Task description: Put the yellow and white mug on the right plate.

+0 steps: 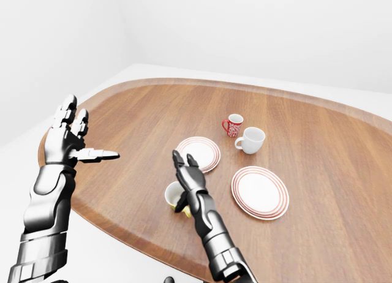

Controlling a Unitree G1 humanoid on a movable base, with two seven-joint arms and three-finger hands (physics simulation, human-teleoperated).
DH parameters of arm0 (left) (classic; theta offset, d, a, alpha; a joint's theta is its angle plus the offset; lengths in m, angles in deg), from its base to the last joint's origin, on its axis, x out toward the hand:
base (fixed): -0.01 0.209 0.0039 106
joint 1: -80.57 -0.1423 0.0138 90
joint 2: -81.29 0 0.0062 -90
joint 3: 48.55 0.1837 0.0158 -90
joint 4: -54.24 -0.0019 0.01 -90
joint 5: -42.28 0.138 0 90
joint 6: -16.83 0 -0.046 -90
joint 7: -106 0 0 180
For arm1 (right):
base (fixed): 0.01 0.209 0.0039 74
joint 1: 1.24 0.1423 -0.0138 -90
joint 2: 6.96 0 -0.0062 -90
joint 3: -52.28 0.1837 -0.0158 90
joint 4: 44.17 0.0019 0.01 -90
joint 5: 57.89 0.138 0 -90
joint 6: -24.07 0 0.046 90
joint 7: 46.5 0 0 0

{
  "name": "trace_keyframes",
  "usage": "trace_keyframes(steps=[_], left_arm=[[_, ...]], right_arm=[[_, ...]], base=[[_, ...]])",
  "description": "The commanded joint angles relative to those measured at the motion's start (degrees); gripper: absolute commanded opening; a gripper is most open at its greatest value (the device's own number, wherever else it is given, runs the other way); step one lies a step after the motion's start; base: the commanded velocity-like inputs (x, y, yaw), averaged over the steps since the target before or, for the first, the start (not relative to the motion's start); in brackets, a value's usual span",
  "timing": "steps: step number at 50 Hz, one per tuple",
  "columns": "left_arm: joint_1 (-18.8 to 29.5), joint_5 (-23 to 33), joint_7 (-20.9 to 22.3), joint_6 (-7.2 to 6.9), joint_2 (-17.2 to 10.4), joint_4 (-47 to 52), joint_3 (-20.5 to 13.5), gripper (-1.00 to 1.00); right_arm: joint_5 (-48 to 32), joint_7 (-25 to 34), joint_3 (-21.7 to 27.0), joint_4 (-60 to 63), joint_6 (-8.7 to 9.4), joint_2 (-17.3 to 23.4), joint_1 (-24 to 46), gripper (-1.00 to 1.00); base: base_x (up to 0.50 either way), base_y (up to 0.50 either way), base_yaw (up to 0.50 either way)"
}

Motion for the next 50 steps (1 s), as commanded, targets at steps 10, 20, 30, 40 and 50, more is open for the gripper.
trace_keyframes(steps=[10,20,30,40,50], left_arm=[[0.05,-0.21,-0.12,0.0,-0.12,0.21,-0.08,1.0],[0.29,-0.22,-0.11,0.0,-0.18,-0.31,-0.11,1.0],[0.18,-0.27,-0.14,0.0,-0.21,0.0,-0.03,1.0],[0.13,-0.24,-0.12,0.0,-0.17,0.31,-0.09,1.0],[0.11,-0.07,-0.09,0.0,-0.07,0.12,0.02,1.0]], right_arm=[[0.73,-0.88,-0.72,-1.79,-1.43,-0.78,-0.34,1.0],[0.65,-1.79,-0.97,-3.3,-2.1,-0.93,-0.53,1.0],[0.26,-3.39,-1.03,-6.34,-3.1,-1.14,-0.03,1.0],[0.1,-4.4,-0.84,-8.55,-3.81,-1.1,0.45,1.0],[-0.28,-4.24,-0.99,-7.96,-3.55,-1.11,-0.33,1.0]], base=[[0.0,0.0,0.0],[0.0,0.0,0.0],[0.0,0.0,0.0],[0.0,0.0,0.0],[0.0,0.0,0.0]])
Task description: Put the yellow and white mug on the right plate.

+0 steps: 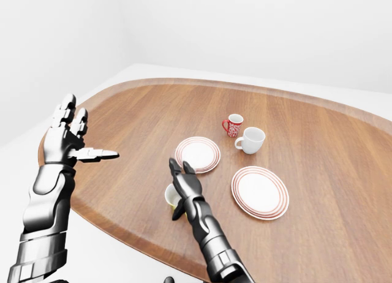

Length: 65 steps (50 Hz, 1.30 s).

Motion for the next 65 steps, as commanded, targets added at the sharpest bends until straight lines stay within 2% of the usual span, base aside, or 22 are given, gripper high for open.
trace_keyframes(steps=[1,18,27,65], left_arm=[[-0.03,0.18,0.04,0.0,0.1,-0.23,0.11,1.0],[0.05,0.24,0.1,0.0,0.1,-0.39,0.15,1.0],[-0.01,0.32,0.14,0.0,0.13,-0.37,0.18,1.0],[-0.17,0.46,0.19,0.0,0.15,0.27,0.1,1.0]], right_arm=[[-0.3,-0.31,-0.03,-0.49,-0.1,-0.01,-0.31,1.0],[-0.2,-1.78,0.45,-3.81,-0.91,0.14,1.01,1.0],[0.35,-3.62,1.03,-7.8,-2.0,0.25,2.51,1.0],[0.63,-5.57,1.34,-11.58,-2.0,0.36,3.15,1.0]], base=[[0.0,0.0,0.0],[0.0,0.0,0.0],[0.0,0.0,0.0],[0.0,0.0,0.0]])
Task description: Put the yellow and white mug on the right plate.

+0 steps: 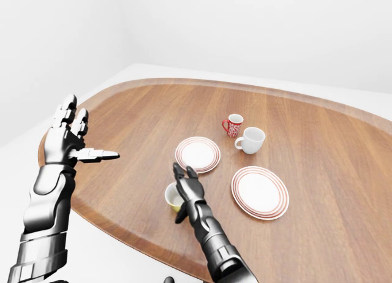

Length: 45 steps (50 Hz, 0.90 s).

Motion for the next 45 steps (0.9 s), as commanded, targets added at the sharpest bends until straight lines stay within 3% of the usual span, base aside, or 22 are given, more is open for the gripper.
trace_keyframes(steps=[1,43,44,45], left_arm=[[-0.07,0.03,0.02,0.0,0.03,0.16,0.0,1.0],[-0.29,0.3,0.15,0.0,0.23,0.15,0.18,1.0],[-0.27,0.34,0.12,0.0,0.25,0.15,0.19,1.0],[-0.3,0.34,0.16,0.0,0.28,0.11,0.22,1.0]], right_arm=[[0.13,-0.38,0.14,-0.88,0.0,0.02,0.29,1.0],[1.11,-2.54,0.85,-7.1,0.0,0.17,2.99,1.0],[1.16,-2.56,0.89,-7.18,0.0,0.19,2.95,-0.52],[1.12,-2.6,0.87,-7.25,0.0,0.22,2.98,-1.0]], base=[[0.0,0.0,0.0],[0.0,0.0,0.0],[0.0,0.0,0.0],[0.0,0.0,0.0]])
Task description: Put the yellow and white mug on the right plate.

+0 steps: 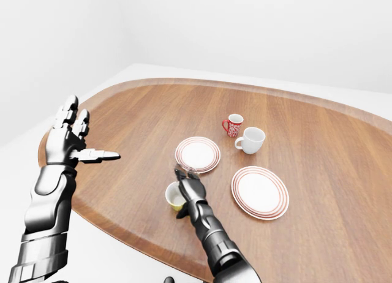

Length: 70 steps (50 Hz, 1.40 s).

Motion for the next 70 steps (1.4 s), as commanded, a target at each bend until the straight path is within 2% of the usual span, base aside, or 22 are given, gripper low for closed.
trace_keyframes(steps=[1,21,29,34,38,43,51,56,63,70], left_arm=[[-0.12,0.1,0.0,0.0,0.09,0.16,0.05,1.0],[0.06,-0.04,-0.02,0.0,-0.06,0.16,-0.06,1.0],[0.13,-0.14,-0.04,0.0,-0.1,-0.03,-0.13,1.0],[0.2,-0.25,-0.1,0.0,-0.18,-0.13,-0.17,1.0],[0.12,-0.25,-0.11,0.0,-0.15,0.16,-0.16,1.0],[0.12,-0.32,-0.07,0.0,-0.2,0.13,-0.28,1.0],[0.22,-0.26,-0.07,0.0,-0.19,-0.26,-0.21,1.0],[0.15,-0.19,-0.16,0.0,-0.15,-0.22,-0.09,1.0],[0.28,-0.3,-0.14,0.0,-0.29,-0.18,-0.26,1.0],[0.42,-0.33,-0.15,0.0,-0.35,-0.52,-0.23,1.0]], right_arm=[[0.0,-0.23,-0.07,-0.43,0.0,0.04,-0.07,-1.0],[0.06,0.89,-0.2,2.49,0.0,0.06,-1.2,-1.0],[0.45,4.36,0.08,8.65,0.0,0.7,-2.68,-1.0],[0.42,6.13,0.15,11.73,1.92,1.22,-3.26,-1.0],[0.6,8.63,0.77,15.63,4.2,2.02,-3.62,-1.0],[1.39,11.03,1.35,18.9,5.65,2.78,-3.84,-1.0],[2.06,12.92,1.9,22.03,6.93,3.66,-4.34,-1.0],[2.55,14.94,2.58,25.52,8.4,4.51,-4.77,-1.0],[3.79,15.47,3.57,26.24,8.67,5.56,-4.75,-1.0],[6.04,16.91,5.55,28.05,9.99,7.19,-3.84,-1.0]], base=[[0.0,0.0,0.0],[0.0,0.0,0.0],[0.0,0.0,0.0],[0.0,0.0,0.0],[0.0,0.0,0.0],[0.0,0.0,0.0],[0.0,0.0,0.0],[0.0,0.0,0.0],[0.0,0.0,0.0],[0.0,0.0,0.0]])
